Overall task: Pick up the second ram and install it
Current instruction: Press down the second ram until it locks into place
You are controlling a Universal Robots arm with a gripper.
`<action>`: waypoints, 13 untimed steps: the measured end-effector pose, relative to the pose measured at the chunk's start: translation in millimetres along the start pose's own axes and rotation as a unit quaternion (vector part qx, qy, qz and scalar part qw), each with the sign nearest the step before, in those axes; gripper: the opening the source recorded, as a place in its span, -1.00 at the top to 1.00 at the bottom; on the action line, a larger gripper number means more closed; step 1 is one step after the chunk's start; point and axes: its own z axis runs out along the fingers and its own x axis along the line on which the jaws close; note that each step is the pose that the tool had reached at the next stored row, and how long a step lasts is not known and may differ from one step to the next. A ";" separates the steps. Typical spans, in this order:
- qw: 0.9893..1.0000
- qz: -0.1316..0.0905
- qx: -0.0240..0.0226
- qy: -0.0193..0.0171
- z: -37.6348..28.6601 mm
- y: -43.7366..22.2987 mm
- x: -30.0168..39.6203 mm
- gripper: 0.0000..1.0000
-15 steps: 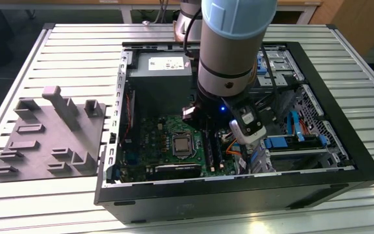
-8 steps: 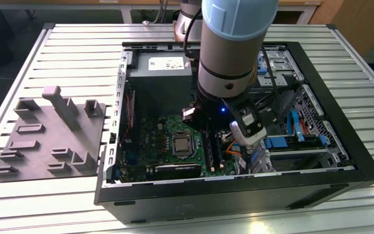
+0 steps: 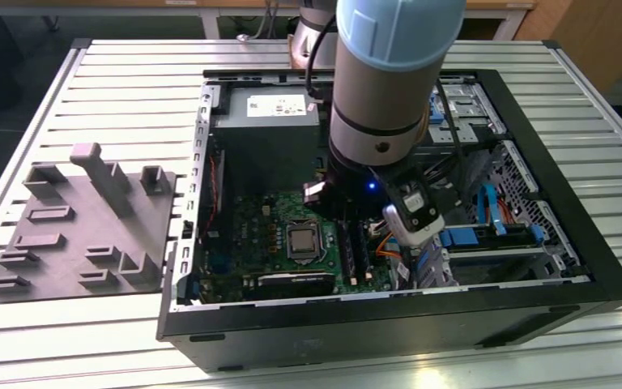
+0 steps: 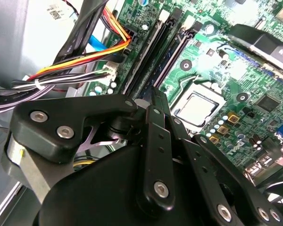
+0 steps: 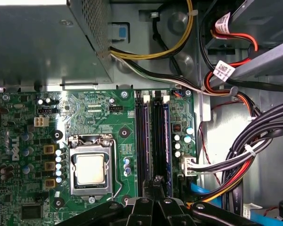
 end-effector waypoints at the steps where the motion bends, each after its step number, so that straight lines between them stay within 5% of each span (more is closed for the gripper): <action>1: 1.000 0.000 0.000 0.000 0.0 -0.5 0.0 0.79; 13: 1.000 0.000 0.000 0.000 -0.3 -6.8 -0.4 0.79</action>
